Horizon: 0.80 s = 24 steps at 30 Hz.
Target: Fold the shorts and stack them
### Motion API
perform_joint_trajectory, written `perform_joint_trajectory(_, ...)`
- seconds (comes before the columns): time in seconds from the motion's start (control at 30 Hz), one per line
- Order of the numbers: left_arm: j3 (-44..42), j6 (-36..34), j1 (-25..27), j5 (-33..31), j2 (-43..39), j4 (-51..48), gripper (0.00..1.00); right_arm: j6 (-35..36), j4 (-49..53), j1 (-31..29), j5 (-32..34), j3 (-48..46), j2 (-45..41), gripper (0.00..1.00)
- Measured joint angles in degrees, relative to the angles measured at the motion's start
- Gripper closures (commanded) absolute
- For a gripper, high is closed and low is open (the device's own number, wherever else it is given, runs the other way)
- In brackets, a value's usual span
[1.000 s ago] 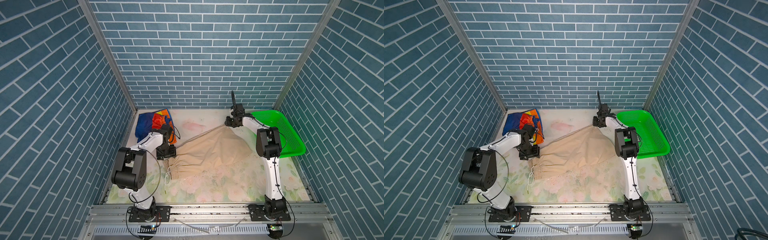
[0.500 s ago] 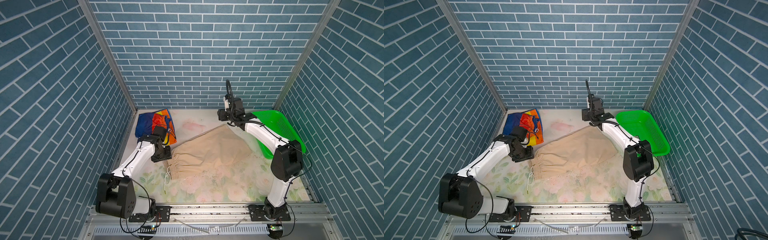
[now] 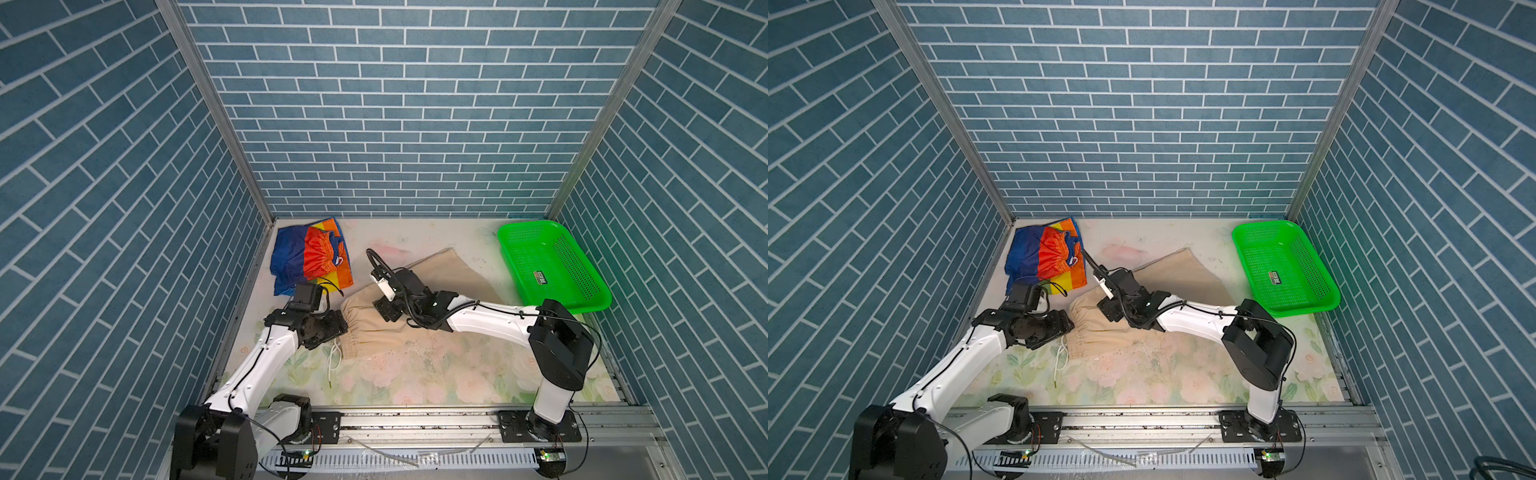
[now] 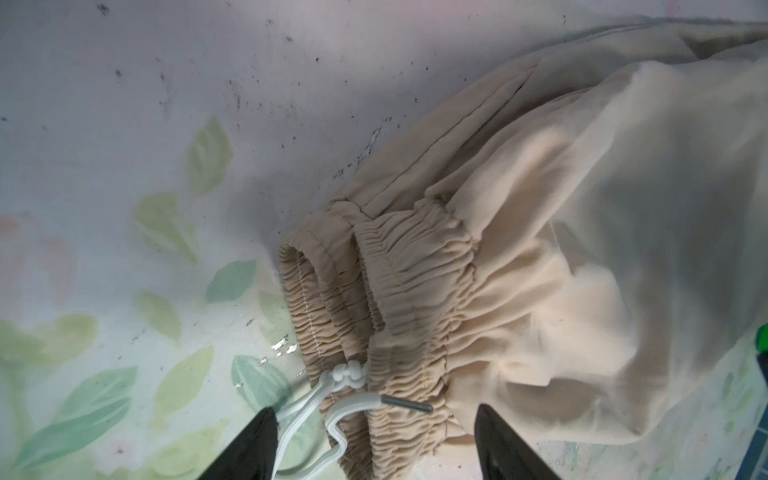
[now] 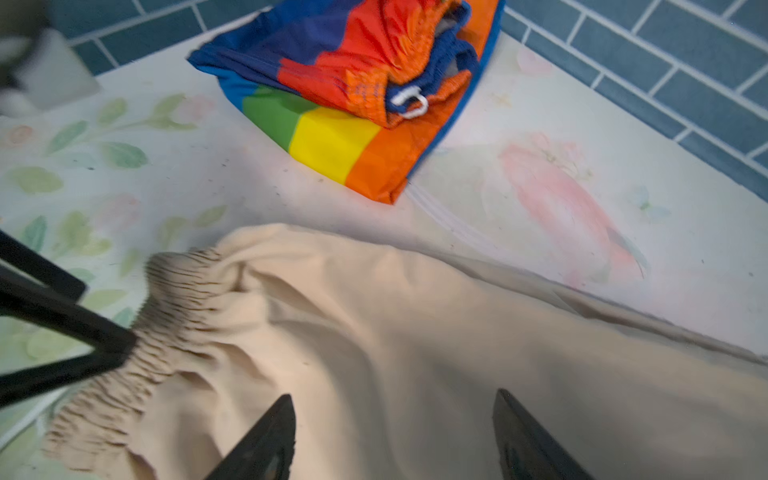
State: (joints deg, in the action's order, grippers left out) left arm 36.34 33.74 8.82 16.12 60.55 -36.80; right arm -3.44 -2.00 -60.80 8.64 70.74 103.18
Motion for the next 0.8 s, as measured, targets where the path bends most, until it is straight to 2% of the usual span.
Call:
perform_joint_trajectory(0.03, -1.1, 0.5, -0.6, 0.7, -1.2, 0.7, 0.24, 0.4, -1.0, -0.8, 0.2, 0.0, 0.0, 0.03)
perform_joint_trajectory(0.07, -2.1, 1.0, -1.6, 1.4, -2.6, 1.1, 0.24, 1.2, -1.7, -1.4, 0.4, 0.0, 0.1, 0.01)
perform_joint_trajectory(0.17, -3.2, 2.0, -6.7, 3.9, -7.1, 0.8, 0.16, 2.7, -2.2, -3.4, 1.9, 0.6, 1.1, 0.01)
perform_joint_trajectory(0.3, -2.5, 2.3, -15.2, 6.3, -13.0, -1.4, 0.01, 6.5, -1.6, -5.7, 4.8, 2.9, 4.8, 0.01)
perform_joint_trajectory(0.37, -1.0, 1.8, -18.5, 7.2, -15.1, -3.8, 0.0, 9.7, -1.1, -7.3, 5.7, 2.9, 6.0, 0.01)
perform_joint_trajectory(0.57, 3.0, 0.9, -21.2, 8.7, -17.1, -9.1, 0.0, 19.1, -2.2, -10.2, 5.9, 2.5, 6.4, 0.01)
perform_joint_trajectory(0.8, 3.8, 0.1, -23.1, 9.8, -18.4, -14.1, 0.0, 29.2, -6.3, -9.8, 5.3, -1.3, 6.1, 0.01)
